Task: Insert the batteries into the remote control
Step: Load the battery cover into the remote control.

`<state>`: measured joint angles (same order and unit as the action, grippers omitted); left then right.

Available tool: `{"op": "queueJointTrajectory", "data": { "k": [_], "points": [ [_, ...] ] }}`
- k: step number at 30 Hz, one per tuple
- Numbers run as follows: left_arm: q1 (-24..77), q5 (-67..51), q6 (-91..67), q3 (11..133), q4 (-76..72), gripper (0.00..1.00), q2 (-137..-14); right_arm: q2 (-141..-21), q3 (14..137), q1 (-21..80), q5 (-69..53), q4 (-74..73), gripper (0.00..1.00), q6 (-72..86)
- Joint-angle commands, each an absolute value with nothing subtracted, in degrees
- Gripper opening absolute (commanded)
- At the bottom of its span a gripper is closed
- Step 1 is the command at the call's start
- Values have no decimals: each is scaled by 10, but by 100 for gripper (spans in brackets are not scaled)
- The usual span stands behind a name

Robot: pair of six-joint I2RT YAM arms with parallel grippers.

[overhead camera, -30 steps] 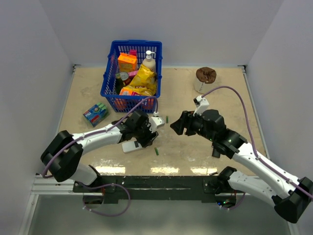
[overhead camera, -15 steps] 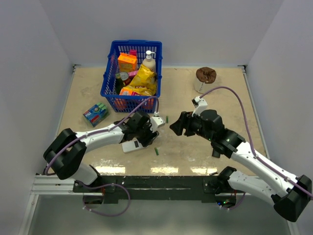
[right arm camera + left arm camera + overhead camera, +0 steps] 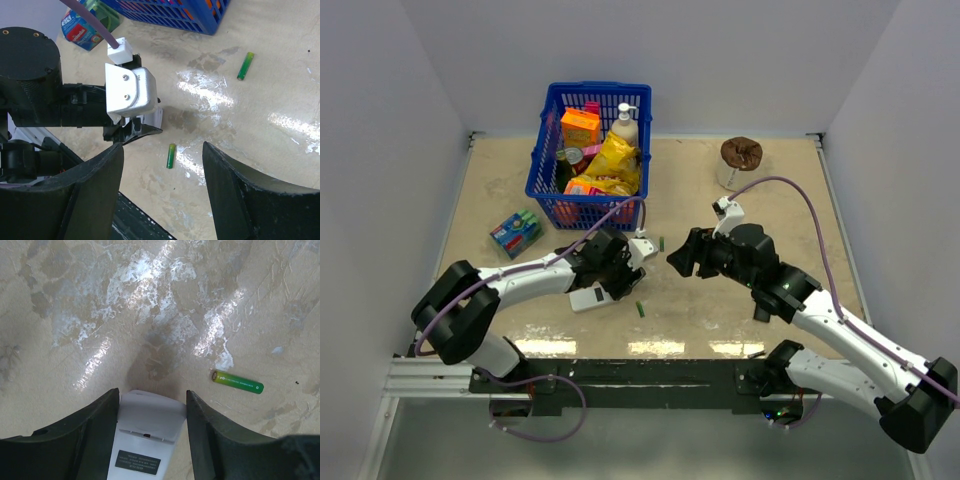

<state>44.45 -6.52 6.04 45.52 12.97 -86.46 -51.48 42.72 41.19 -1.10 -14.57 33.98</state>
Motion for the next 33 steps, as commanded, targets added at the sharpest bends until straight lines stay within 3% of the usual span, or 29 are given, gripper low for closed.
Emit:
{"op": "queueJointTrajectory", "data": {
  "k": [1, 20, 33],
  "points": [
    [451, -60, 54, 456, 124, 22, -867, -516, 430, 411, -17, -118, 67, 330],
    [456, -59, 63, 463, 149, 22, -882, -516, 430, 410, -18, -114, 67, 331],
    [461, -69, 98, 467, 172, 28, -882, -512, 425, 410, -21, -108, 67, 333]
  ]
}}
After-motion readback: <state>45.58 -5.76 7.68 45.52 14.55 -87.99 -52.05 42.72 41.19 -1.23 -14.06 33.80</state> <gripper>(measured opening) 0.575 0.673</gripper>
